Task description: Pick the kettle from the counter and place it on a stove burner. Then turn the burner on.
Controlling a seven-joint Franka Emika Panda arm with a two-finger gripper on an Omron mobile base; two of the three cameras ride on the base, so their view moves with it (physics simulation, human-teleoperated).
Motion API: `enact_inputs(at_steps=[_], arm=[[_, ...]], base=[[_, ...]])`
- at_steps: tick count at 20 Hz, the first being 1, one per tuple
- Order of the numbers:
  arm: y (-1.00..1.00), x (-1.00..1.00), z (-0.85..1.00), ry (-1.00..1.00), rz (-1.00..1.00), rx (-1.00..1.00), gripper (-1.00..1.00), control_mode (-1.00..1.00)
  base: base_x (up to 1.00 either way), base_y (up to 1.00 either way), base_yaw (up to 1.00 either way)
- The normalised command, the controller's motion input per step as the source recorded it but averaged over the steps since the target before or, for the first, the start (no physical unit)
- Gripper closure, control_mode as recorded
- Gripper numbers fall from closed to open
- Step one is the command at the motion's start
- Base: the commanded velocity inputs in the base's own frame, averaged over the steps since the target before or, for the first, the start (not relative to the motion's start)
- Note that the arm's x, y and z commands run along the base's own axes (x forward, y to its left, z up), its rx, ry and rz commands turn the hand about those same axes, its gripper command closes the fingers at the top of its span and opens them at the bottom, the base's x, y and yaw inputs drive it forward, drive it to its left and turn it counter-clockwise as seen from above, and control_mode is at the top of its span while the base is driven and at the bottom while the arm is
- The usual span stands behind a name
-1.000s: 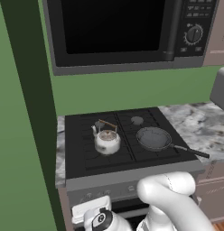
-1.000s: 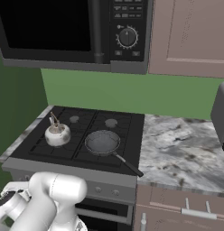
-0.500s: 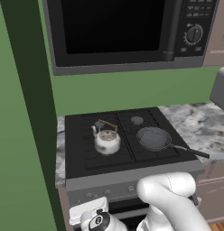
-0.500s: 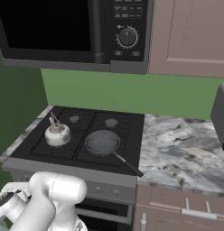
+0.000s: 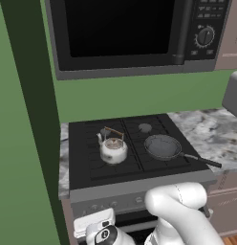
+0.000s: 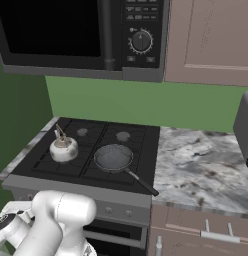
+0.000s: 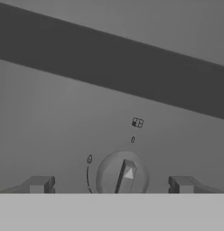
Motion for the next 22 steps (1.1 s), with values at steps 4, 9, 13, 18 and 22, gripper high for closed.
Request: enact_inputs(at_steps=[4, 9, 13, 18, 22], arm=[[-0.01, 0.00, 0.07, -0.06, 0.00, 0.00, -1.00, -1.00], [0.00, 0.00, 0.00, 0.00, 0.00, 0.00, -1.00, -1.00], [0.00, 0.01, 0.00, 0.00, 0.00, 0.00, -1.00, -1.00], [0.00, 0.06, 0.00, 0.00, 0.00, 0.00, -1.00, -1.00], [0.00, 0.08, 0.00, 0.00, 0.00, 0.00, -1.00, -1.00]], base=[[0.00, 0.00, 0.00], [0.00, 0.00, 0.00], [0.00, 0.00, 0.00], [0.00, 0.00, 0.00], [0.00, 0.00, 0.00]])
